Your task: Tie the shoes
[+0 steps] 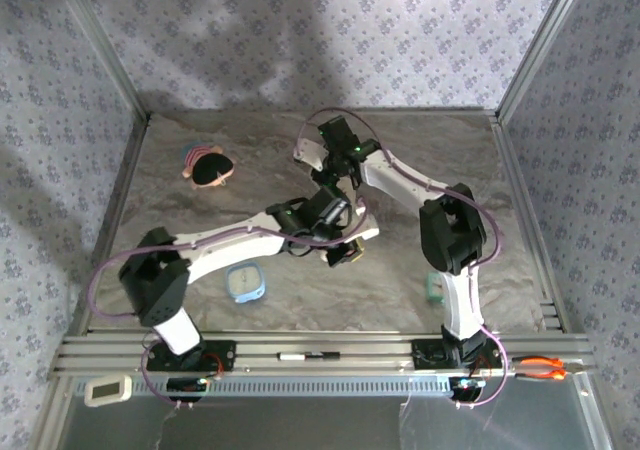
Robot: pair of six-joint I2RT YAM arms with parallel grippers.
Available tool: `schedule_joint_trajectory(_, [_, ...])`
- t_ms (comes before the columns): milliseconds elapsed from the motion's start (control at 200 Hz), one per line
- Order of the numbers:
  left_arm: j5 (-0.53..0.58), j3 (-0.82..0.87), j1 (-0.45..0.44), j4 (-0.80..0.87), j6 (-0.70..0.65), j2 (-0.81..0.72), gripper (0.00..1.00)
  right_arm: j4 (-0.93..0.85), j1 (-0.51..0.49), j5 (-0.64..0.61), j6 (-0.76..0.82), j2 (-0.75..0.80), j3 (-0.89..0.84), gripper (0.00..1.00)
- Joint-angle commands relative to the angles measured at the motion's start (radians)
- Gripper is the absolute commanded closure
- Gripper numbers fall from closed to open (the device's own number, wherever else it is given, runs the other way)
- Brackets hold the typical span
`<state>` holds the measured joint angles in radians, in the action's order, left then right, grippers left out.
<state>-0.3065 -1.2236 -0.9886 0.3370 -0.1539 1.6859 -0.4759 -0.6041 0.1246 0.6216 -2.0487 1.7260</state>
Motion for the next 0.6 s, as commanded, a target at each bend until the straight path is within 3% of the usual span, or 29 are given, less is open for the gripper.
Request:
schedule_joint_trajectory(0, [0.023,-0.080,-0.010,-0.072,0.023,0.072,1.00,-0.089,-0.014,0.075,-0.016,-0.032,0.078,0.97])
schedule_joint_trajectory(45, [0.047,-0.104,-0.010,-0.069,0.017,0.088,0.93,-0.096,-0.016,0.093,-0.040,-0.035,0.094,0.92])
schedule_joint_trajectory(140, [0.086,-0.124,-0.003,-0.059,-0.014,0.089,0.69,-0.103,-0.005,0.127,-0.118,-0.026,0.114,0.65])
schedule_joint_trajectory(225, [0.090,-0.132,0.012,-0.034,-0.048,0.069,0.60,-0.111,0.020,0.167,-0.204,-0.005,0.122,0.51])
schedule_joint_trajectory(415, [0.069,-0.092,0.045,-0.027,-0.111,-0.024,0.54,-0.098,0.097,0.285,-0.369,0.103,0.064,0.45])
schedule_joint_trajectory(595, [-0.022,-0.047,0.113,-0.020,-0.171,-0.112,0.53,-0.052,0.176,0.369,-0.433,0.240,-0.089,0.39])
